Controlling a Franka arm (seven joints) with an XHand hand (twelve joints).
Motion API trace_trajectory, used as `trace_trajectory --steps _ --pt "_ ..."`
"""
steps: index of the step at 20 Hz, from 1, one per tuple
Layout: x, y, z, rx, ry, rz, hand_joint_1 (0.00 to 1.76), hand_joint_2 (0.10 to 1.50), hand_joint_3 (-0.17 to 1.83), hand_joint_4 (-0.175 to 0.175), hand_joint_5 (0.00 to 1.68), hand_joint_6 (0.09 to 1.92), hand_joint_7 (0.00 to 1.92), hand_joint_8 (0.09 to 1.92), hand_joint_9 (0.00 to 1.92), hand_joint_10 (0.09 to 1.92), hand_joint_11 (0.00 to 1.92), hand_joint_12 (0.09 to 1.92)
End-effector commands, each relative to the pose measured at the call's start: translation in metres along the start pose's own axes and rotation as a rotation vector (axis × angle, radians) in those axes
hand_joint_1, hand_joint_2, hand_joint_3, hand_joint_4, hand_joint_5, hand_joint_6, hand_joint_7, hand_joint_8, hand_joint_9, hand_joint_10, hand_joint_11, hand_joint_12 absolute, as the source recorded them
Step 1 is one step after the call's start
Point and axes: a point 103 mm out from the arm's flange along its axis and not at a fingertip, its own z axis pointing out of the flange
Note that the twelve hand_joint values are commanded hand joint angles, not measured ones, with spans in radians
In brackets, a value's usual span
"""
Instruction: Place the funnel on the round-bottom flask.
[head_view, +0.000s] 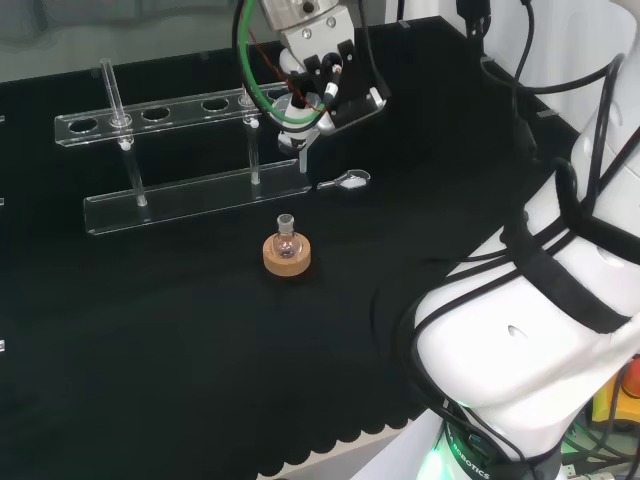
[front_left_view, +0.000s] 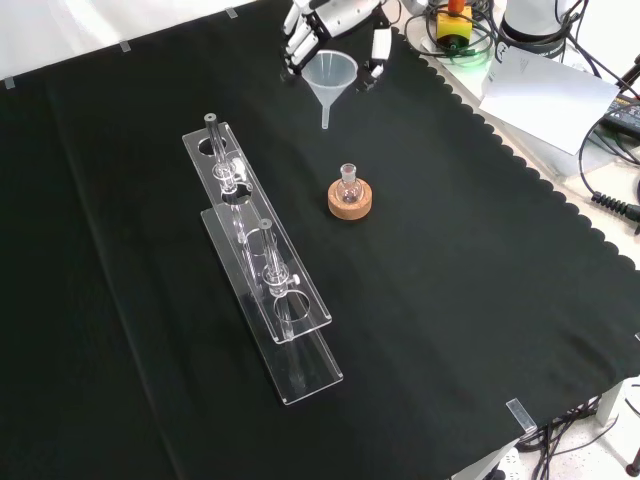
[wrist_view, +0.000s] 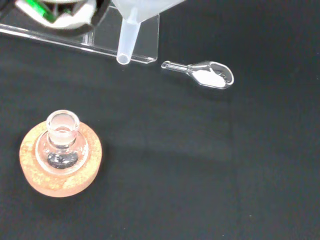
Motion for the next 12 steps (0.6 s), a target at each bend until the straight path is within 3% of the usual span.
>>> trace_trajectory --steps 1,12 --pt "0.015 0.0 0.017 0.001 -0.009 -0.018 0.96 0.75 0.74 -0.039 0.81 0.71 0.74 0.69 1.08 0.43 0.76 1.15" --pt "0.032 -0.002 0.032 0.015 -0.023 -0.041 0.96 0.75 0.74 -0.042 0.81 0.72 0.73 0.7 1.08 0.42 0.78 1.14"
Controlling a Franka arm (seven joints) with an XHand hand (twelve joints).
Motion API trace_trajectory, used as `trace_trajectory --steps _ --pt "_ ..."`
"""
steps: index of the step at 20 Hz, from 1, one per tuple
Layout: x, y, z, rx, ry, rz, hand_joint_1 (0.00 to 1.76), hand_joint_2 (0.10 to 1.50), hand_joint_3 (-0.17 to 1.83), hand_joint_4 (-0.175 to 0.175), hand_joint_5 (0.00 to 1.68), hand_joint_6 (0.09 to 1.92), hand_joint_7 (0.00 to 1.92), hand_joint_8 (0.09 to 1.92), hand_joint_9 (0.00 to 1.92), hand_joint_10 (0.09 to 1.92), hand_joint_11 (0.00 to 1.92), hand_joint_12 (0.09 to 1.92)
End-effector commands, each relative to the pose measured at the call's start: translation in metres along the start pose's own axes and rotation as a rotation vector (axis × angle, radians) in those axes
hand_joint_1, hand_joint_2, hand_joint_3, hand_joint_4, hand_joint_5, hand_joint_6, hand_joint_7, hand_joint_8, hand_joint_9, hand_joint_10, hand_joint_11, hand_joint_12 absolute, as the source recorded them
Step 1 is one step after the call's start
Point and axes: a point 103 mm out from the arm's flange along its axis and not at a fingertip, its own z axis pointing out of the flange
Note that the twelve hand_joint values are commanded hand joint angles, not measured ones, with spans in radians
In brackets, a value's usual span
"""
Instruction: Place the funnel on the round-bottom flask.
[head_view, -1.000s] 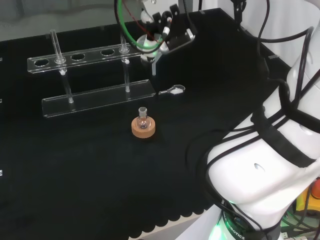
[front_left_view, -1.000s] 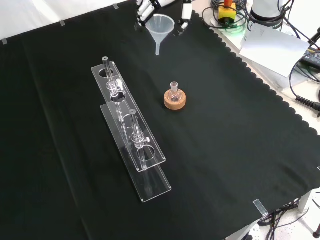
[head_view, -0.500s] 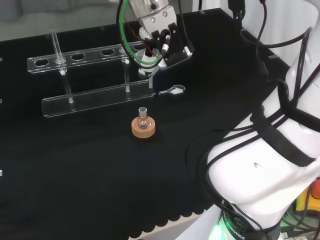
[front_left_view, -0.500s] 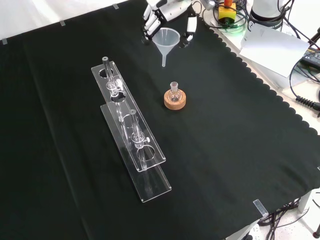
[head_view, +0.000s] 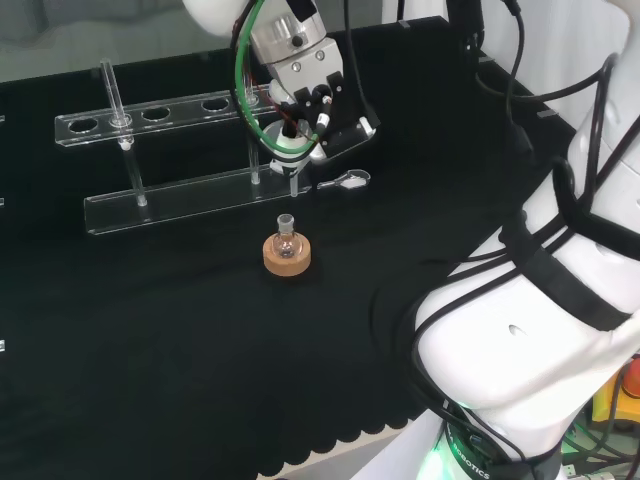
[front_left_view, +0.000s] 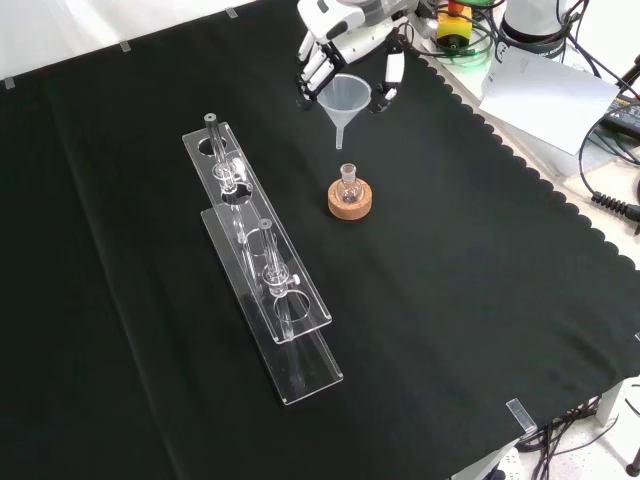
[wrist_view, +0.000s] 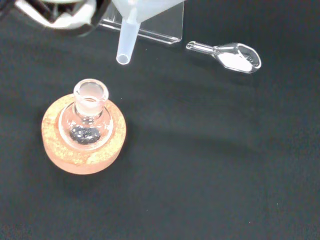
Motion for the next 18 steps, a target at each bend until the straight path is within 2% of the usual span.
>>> trace_trajectory --steps 1,18 --pt "0.008 0.0 0.006 0.009 -0.009 -0.009 0.96 0.75 0.74 -0.042 0.81 0.72 0.73 0.7 1.08 0.42 0.78 1.13" --pt "0.021 0.009 0.02 0.032 -0.011 -0.017 0.97 0.75 0.74 -0.045 0.81 0.72 0.73 0.7 1.09 0.41 0.79 1.12"
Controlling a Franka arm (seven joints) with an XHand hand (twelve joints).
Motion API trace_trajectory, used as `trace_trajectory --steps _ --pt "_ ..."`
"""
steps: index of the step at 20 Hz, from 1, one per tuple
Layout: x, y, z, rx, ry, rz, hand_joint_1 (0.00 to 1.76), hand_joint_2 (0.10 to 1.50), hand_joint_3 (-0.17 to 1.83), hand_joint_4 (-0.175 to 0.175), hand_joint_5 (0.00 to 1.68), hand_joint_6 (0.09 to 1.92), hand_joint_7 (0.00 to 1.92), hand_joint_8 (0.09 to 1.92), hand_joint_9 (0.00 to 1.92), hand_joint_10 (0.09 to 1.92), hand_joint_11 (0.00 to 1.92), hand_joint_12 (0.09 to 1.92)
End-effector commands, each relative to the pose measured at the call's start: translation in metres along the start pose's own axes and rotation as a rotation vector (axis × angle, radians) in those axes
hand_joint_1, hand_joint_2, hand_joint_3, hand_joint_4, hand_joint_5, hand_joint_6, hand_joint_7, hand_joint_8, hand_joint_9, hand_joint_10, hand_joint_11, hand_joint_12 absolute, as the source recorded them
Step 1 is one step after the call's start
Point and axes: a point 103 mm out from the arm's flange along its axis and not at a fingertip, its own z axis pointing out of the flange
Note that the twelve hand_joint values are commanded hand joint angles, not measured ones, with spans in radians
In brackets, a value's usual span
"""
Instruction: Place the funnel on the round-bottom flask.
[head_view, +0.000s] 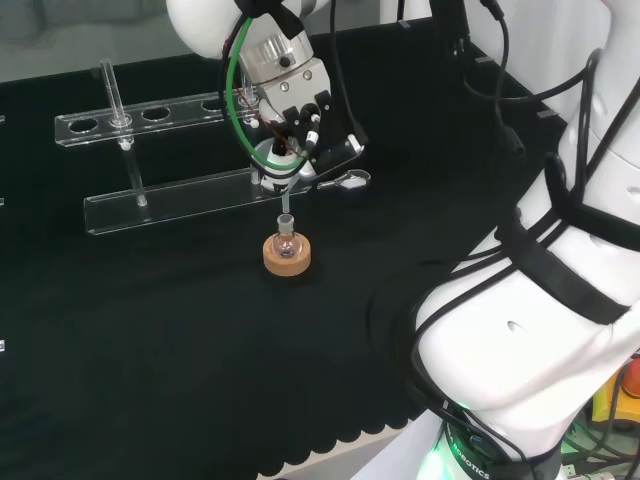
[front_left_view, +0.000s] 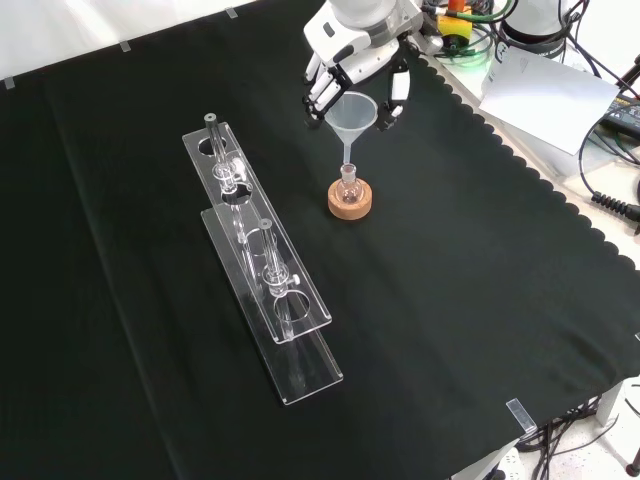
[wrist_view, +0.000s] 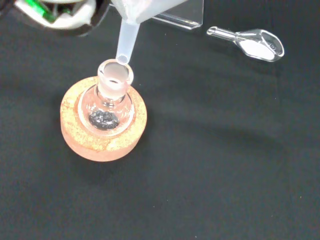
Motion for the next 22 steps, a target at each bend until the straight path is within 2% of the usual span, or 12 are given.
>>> trace_trajectory --steps 1,22 --pt "0.0011 0.0036 0.0055 0.016 -0.002 0.002 0.97 0.75 0.74 -0.045 0.81 0.72 0.73 0.7 1.09 0.41 0.79 1.12" --pt "0.0018 0.0096 0.0125 0.031 0.007 -0.006 0.97 0.75 0.75 -0.046 0.81 0.72 0.73 0.7 1.09 0.41 0.79 1.12"
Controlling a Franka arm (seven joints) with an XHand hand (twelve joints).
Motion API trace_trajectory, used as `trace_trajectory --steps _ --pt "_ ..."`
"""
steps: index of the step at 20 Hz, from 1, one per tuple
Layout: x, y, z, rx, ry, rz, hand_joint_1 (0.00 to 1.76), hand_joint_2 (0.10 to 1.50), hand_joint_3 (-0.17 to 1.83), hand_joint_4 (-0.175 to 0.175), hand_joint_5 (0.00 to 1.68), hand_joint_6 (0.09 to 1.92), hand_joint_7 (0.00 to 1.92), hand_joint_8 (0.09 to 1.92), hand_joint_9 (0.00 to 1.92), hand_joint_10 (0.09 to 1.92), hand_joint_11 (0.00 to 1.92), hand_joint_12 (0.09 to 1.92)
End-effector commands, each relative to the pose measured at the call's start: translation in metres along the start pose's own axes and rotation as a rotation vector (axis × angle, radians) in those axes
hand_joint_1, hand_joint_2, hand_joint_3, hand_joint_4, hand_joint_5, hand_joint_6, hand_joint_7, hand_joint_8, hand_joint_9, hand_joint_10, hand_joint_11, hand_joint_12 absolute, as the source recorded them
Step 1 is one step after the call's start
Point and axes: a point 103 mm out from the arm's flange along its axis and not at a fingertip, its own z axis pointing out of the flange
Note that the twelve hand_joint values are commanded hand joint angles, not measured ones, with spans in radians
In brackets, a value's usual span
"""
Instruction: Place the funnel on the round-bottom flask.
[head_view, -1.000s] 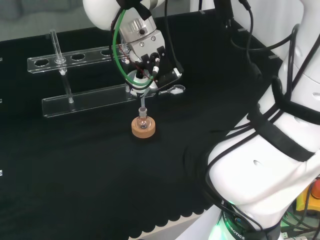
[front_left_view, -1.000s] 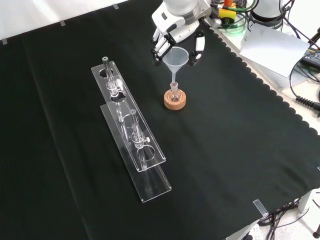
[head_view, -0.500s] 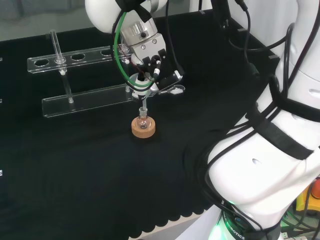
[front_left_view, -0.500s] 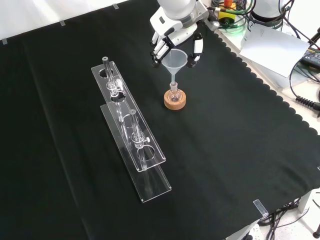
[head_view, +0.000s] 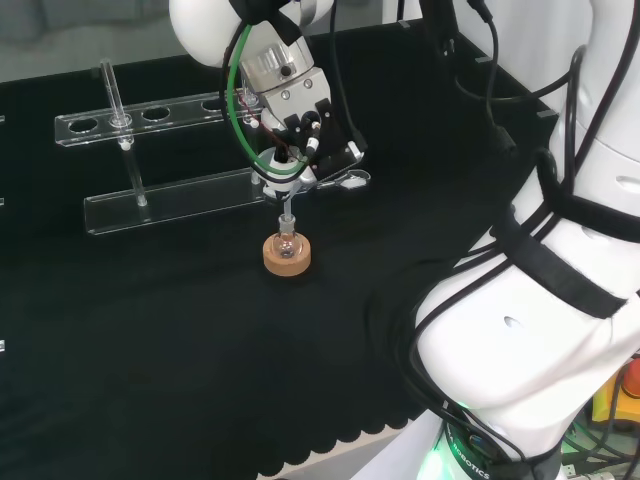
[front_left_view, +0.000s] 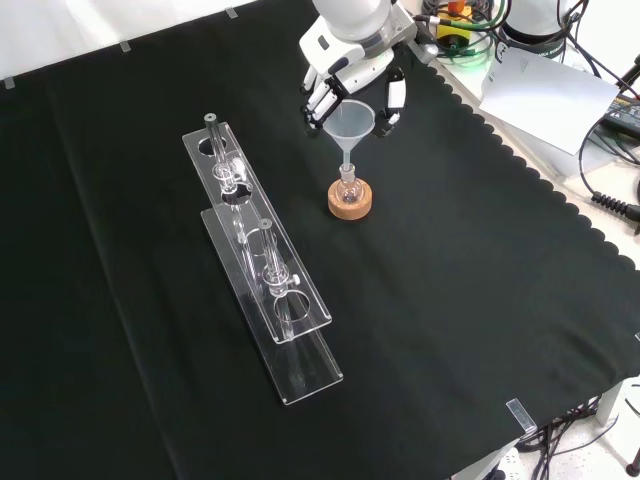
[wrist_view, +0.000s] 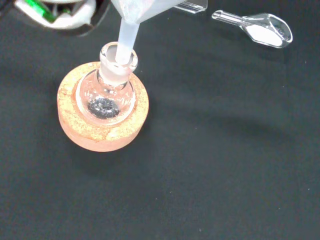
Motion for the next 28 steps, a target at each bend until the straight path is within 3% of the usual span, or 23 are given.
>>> trace_trajectory --steps 1,28 --pt "0.001 0.001 0.001 0.006 0.001 -0.001 0.97 0.75 0.75 -0.046 0.81 0.72 0.73 0.7 1.09 0.41 0.79 1.12" --pt "0.008 0.015 0.015 0.041 -0.004 -0.012 0.97 0.76 0.75 -0.05 0.81 0.73 0.72 0.71 1.09 0.4 0.8 1.11"
